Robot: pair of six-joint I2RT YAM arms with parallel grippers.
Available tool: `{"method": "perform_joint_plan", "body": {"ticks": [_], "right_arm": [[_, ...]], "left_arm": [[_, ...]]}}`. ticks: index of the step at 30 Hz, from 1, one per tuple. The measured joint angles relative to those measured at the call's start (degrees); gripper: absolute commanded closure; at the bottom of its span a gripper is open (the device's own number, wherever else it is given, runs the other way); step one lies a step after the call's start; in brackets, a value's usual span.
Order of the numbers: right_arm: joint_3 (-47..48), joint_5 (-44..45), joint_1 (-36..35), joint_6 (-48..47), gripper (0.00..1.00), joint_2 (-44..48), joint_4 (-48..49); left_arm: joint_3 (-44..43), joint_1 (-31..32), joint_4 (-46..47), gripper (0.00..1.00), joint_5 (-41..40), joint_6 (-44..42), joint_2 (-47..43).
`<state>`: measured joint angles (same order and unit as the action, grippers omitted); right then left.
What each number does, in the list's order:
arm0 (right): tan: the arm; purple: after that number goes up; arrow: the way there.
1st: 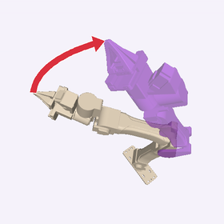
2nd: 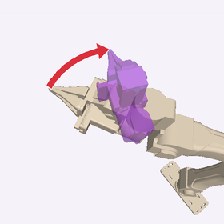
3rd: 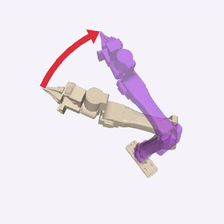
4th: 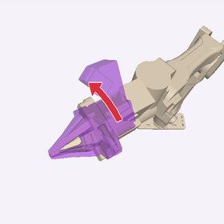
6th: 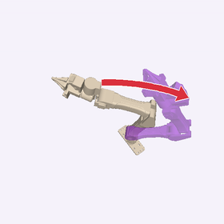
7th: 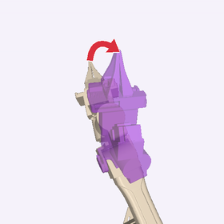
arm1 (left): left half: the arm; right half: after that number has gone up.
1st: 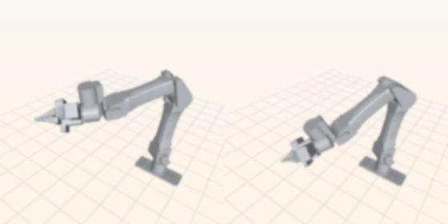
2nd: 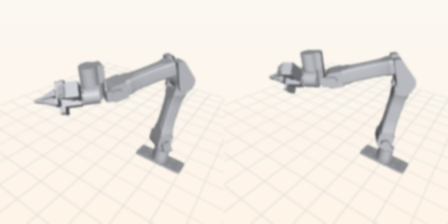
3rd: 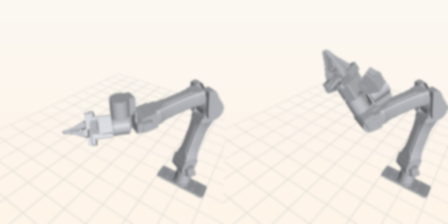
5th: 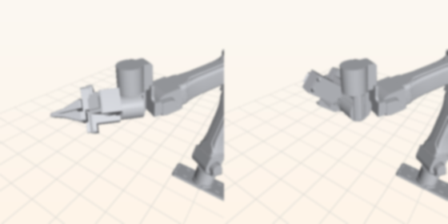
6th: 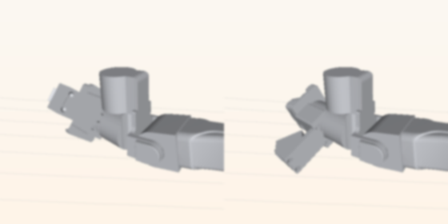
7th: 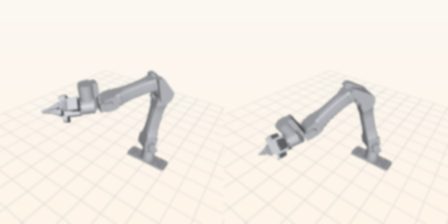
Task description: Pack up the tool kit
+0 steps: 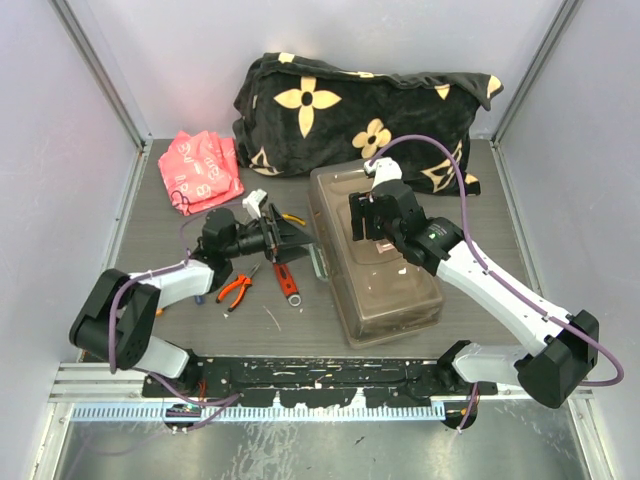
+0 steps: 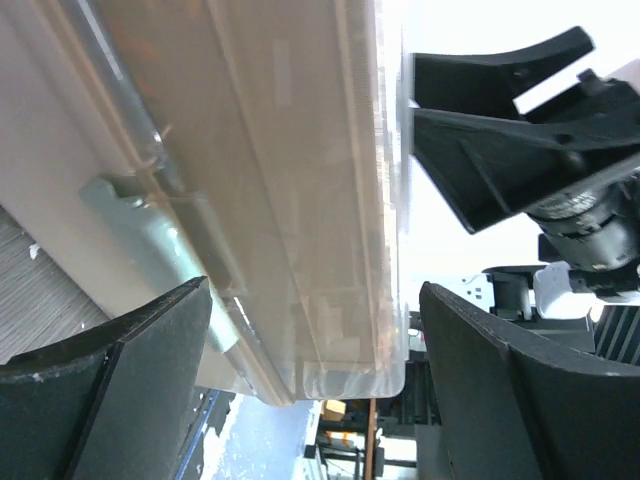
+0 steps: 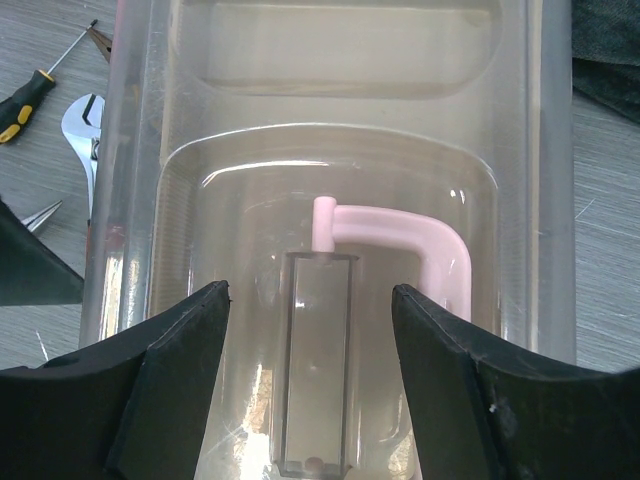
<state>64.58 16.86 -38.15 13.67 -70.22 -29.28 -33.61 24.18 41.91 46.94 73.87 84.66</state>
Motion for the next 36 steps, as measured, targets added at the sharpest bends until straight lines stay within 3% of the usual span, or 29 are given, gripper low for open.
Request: {"method": "perform_joint_plan", "body": {"ticks": [4, 9, 17, 27, 36], "right_arm": [[0.0, -0.02, 0.0, 0.0, 0.28, 0.0, 0.0], [0.02, -0.13, 0.0, 0.07, 0.26, 0.68, -0.57], [2.69, 0.55, 0.92, -0.02, 0.18, 4.44, -9.2], [7.1, 1.33, 20.87, -5.95, 0.15, 10.47, -15.41], [0.63, 0.59, 29.99, -8.83, 0.14, 9.01, -14.69]], "left_arm": [[0.0, -2.05, -1.7, 0.15, 1.16, -1.9, -3.96], [-0.55, -3.39, -10.23, 0.16, 1.2, -8.37, -7.43], [-8.48, -3.58, -20.7, 0.17, -1.79, -14.29, -6.29], [-16.94, -1.49, -26.51, 0.18, -7.52, -18.36, 1.73], [-24.81, 0.31, -28.24, 0.18, -9.94, -20.79, 9.14]]}}
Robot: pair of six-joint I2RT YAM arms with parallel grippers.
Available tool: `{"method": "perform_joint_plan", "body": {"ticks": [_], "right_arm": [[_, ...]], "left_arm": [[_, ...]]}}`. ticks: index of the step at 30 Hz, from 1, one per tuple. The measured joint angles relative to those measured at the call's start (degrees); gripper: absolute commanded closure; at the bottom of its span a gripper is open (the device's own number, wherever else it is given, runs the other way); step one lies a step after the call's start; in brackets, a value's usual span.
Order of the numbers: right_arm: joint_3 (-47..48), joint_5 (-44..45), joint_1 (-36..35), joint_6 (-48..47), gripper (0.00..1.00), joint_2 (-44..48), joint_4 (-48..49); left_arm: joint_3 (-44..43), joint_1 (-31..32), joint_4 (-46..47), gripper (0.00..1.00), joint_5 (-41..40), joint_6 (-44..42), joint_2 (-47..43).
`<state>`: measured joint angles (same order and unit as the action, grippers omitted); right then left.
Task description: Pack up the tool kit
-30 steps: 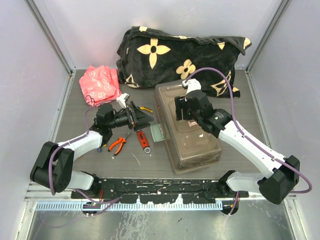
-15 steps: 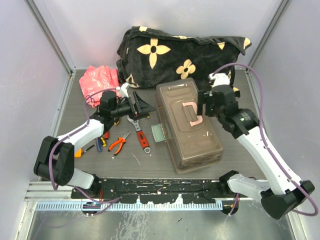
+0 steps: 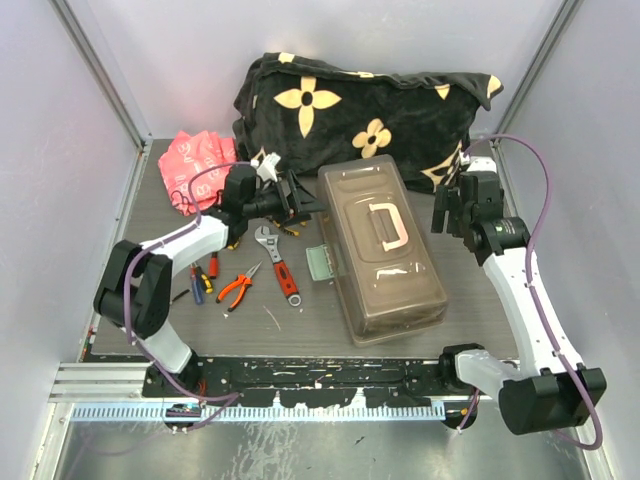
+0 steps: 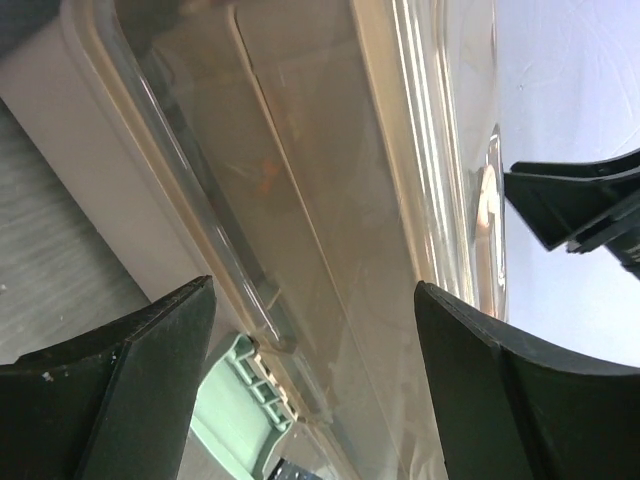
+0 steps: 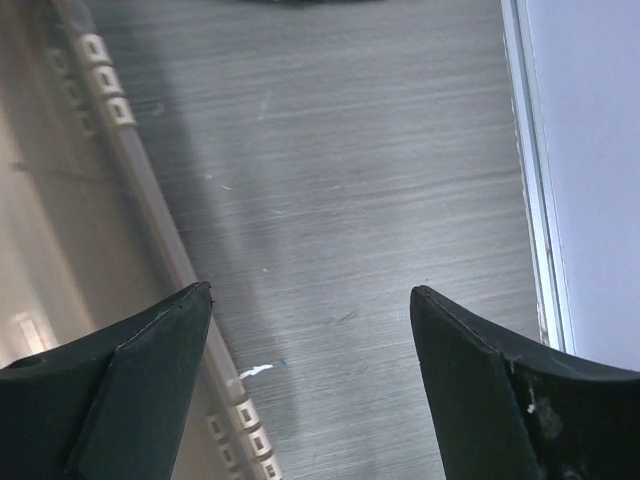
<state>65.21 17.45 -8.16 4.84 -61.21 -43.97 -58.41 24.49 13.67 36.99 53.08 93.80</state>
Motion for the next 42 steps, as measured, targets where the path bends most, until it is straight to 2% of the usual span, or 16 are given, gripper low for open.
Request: {"method": "perform_joint_plan", "body": {"ticks": [10, 18, 24, 33, 42], "right_arm": [[-9.73, -6.71, 6.73, 3.72, 0.16, -3.54, 5.31], [-21.81, -12.48, 7.67, 7.76, 0.17, -4.0, 11.37], [-23.17, -14.67, 9.18, 9.46, 0.17, -4.5, 13.57], [-24.94, -19.98, 13.2, 11.87, 0.17, -6.45, 17.0], [-26.14, -21.03, 14.03, 12.5, 0.17, -8.44, 18.8]], "left_arm": [[-10.93, 0.48, -0.63, 0.18, -0.2, -1.68, 7.96], [-15.76, 0.66, 1.18, 0.18, -0.22, -1.18, 12.59], [-14.88, 0.61, 2.84, 0.17, -0.22, -0.87, 12.24], [-8.13, -0.68, 3.45, 0.17, 0.09, -1.03, 8.55], [-5.03, -0.98, 3.19, 0.18, -0.74, -1.33, 8.39]]}}
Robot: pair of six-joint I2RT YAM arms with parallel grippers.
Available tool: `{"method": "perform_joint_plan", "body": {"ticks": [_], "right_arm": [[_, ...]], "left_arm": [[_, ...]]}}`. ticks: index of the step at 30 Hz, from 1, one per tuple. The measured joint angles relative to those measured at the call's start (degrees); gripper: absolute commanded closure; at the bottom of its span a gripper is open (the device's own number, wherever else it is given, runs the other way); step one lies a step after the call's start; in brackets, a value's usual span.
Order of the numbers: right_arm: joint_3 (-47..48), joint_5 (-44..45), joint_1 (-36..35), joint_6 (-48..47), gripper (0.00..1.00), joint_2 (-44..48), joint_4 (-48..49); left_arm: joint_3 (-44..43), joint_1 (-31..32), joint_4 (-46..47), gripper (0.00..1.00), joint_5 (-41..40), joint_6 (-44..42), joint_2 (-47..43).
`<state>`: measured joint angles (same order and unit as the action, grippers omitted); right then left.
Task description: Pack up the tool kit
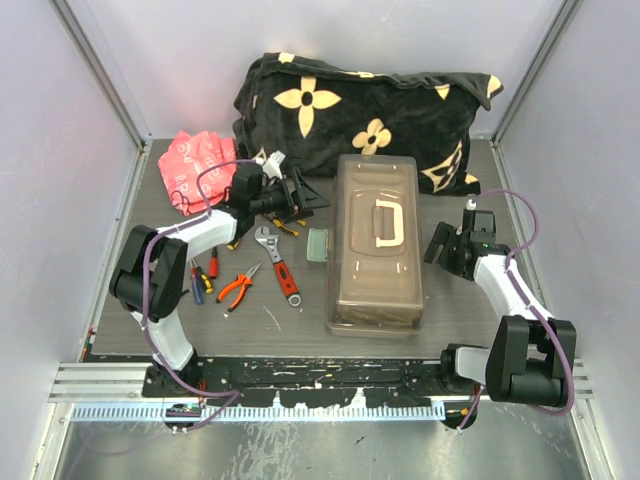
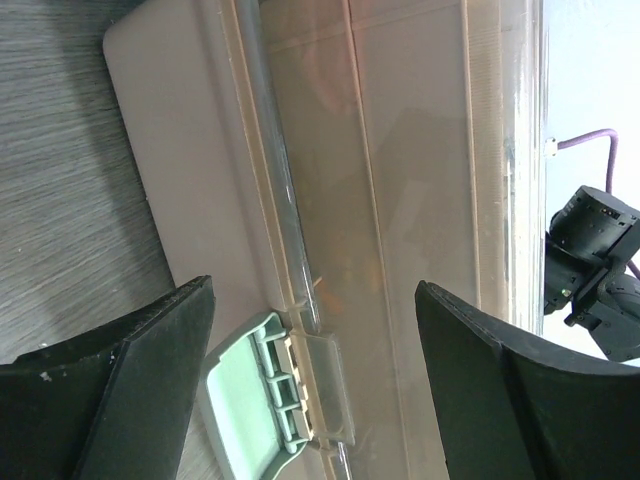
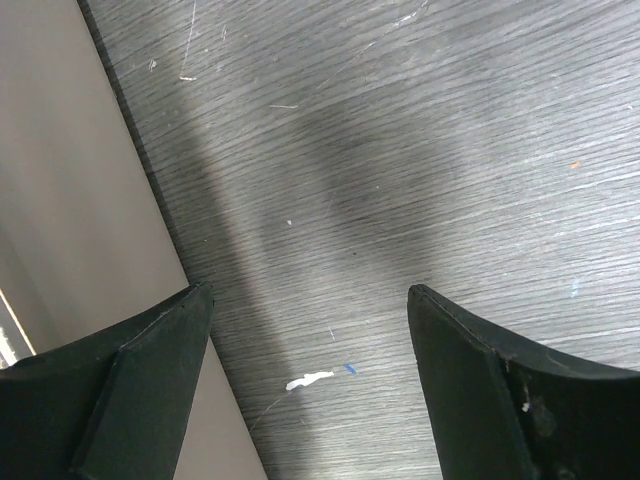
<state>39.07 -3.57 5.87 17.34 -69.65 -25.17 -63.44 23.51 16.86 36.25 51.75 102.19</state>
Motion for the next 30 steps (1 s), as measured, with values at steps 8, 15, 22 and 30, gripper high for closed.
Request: {"method": "perform_joint_plan", "body": {"ticks": [8, 15, 22, 30], "right_arm": [[0.0, -0.17, 0.0, 0.0, 0.17, -0.11, 0.33], [0.0, -0.39, 0.0, -0.02, 0.17, -0.13, 0.37], [0.0, -0.55, 0.04, -0.2, 0.18, -0.57, 0.68], [0.0, -1.16, 0.37, -1.01, 0.18, -2.75, 0.63]], "left_arm": [[0.02, 0.0, 0.02, 0.18, 0.72, 0.0, 2.36], [-0.31, 0.55, 0.17, 0.18, 1.62, 0.11, 5.14], [-2.64, 0.94, 0.13, 0.17, 2.12, 0.17, 6.38], [-4.0, 2.14, 2.21, 0.16, 2.86, 2.36, 6.38]]}}
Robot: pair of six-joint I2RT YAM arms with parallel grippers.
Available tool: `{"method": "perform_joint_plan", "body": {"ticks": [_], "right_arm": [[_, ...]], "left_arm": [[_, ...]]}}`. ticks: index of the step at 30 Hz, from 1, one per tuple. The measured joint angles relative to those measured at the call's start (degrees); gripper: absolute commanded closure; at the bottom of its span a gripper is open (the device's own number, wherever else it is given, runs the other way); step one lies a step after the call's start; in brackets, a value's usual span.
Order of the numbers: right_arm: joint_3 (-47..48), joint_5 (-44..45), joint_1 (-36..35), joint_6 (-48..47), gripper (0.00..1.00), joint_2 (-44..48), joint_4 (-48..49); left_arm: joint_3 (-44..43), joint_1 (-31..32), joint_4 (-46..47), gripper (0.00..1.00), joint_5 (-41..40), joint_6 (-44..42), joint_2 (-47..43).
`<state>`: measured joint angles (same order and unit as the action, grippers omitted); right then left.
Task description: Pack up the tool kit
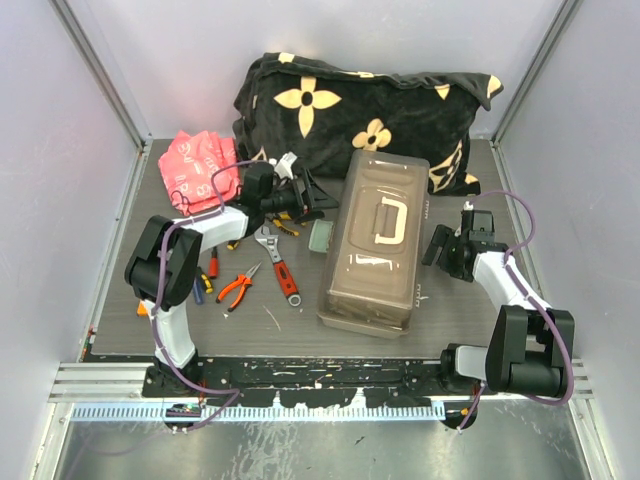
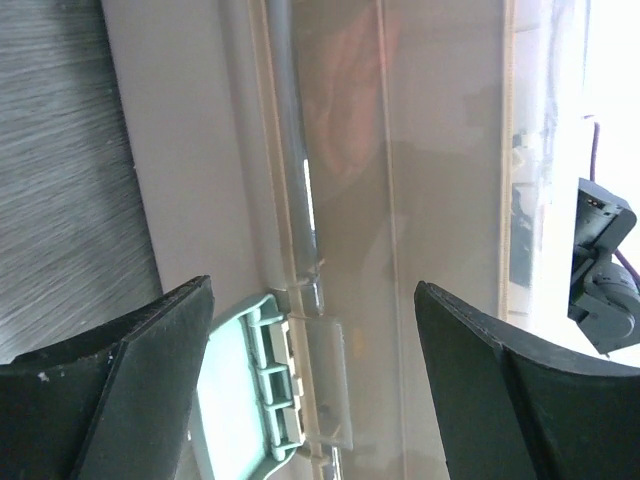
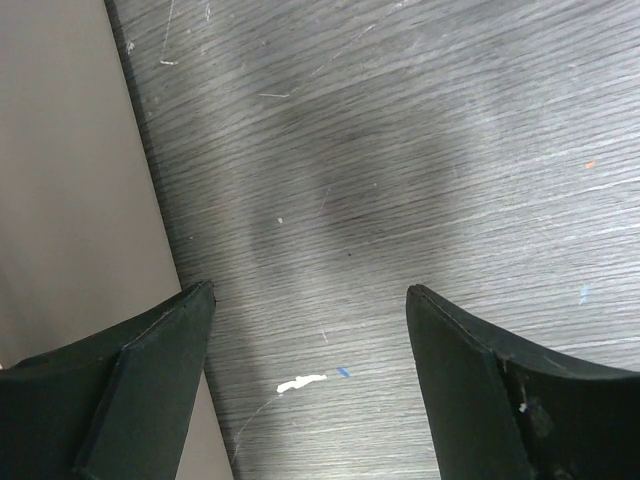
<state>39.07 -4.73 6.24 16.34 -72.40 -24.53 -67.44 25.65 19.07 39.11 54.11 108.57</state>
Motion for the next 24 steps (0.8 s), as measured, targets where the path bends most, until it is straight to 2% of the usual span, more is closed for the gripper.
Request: {"method": "perform_joint_plan", "body": {"ticks": [9, 24], "right_arm": [[0.0, 0.02, 0.02, -1.16, 0.18, 0.0, -1.05], [-0.33, -0.13, 0.02, -1.33, 0.18, 0.02, -1.25]], "left_arm": [[-0.35, 1.57, 1.18, 0.16, 0.35, 1.77, -0.98], [-0.17, 7.52, 4.81, 0.16, 5.4, 4.7, -8.92]]}}
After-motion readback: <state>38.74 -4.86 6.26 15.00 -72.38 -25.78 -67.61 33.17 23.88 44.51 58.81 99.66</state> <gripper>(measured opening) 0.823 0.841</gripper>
